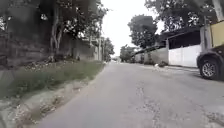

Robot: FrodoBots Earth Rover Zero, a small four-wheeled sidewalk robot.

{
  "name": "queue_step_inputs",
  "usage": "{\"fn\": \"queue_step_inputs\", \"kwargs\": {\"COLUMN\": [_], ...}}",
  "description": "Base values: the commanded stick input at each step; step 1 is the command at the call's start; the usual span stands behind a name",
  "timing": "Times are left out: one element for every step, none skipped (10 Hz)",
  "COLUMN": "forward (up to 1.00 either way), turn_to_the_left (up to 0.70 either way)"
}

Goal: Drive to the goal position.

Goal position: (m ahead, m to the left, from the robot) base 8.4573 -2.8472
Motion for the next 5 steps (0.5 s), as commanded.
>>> {"fn": "queue_step_inputs", "kwargs": {"forward": [1.0,1.0,1.0,1.0,1.0], "turn_to_the_left": [-0.01,-0.02,-0.02,-0.02,-0.02]}}
